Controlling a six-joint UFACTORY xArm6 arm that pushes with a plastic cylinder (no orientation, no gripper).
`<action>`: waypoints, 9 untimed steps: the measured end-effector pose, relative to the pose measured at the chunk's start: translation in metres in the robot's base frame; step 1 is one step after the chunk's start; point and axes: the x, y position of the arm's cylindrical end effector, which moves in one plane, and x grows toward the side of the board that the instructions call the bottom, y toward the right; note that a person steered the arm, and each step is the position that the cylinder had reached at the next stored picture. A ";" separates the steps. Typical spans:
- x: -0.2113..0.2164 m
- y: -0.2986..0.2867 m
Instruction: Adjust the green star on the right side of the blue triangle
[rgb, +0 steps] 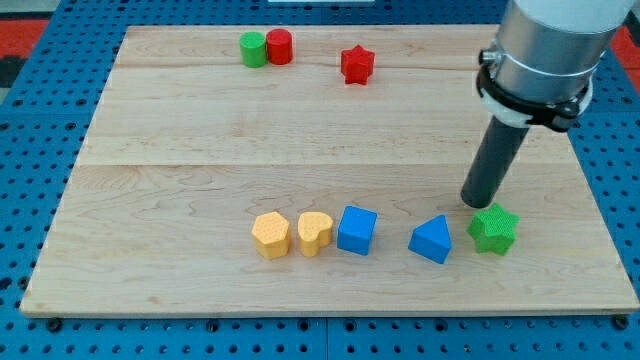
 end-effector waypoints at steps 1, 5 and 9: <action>0.002 0.019; 0.015 0.030; 0.008 -0.133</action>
